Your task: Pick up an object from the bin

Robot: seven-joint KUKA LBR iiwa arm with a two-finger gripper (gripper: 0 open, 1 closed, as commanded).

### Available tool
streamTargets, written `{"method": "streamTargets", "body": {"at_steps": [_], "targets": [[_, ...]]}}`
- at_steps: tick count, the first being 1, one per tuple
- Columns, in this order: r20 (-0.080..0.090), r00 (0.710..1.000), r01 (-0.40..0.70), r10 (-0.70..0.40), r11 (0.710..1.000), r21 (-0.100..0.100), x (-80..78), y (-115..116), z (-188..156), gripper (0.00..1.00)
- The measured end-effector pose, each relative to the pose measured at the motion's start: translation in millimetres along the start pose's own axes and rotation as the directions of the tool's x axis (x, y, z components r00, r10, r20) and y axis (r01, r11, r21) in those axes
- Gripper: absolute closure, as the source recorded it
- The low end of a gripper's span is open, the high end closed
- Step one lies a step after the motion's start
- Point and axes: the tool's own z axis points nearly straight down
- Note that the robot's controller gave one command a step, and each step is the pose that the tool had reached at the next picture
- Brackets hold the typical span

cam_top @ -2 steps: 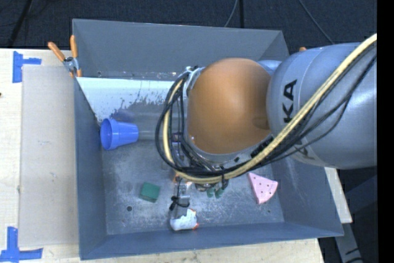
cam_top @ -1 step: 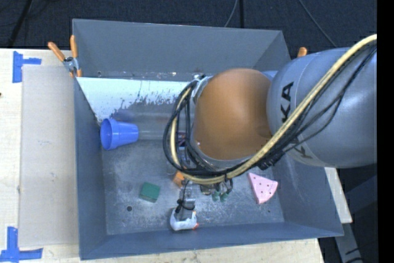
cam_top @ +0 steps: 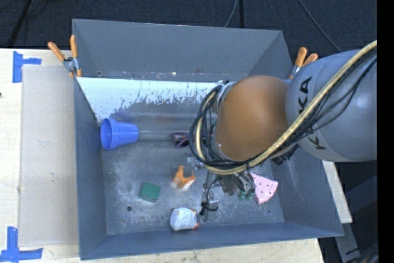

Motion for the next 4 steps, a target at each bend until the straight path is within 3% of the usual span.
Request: {"method": "streamTargets", "body": {"at_steps": [1,2,3,4], "targets": [[-0.002,0.999,0.043,-0.043,0.999,0.002,1.5,-19,8,0.00],[-0.001,0.989,0.149,-0.149,0.989,0.001,1.2,5,-13,0.00],[0.004,0.927,0.375,-0.375,0.927,0.002,3.5,14,15,0.00],[0.005,0.821,0.571,-0.571,0.821,0.004,5.7,22,81,0.00]]}}
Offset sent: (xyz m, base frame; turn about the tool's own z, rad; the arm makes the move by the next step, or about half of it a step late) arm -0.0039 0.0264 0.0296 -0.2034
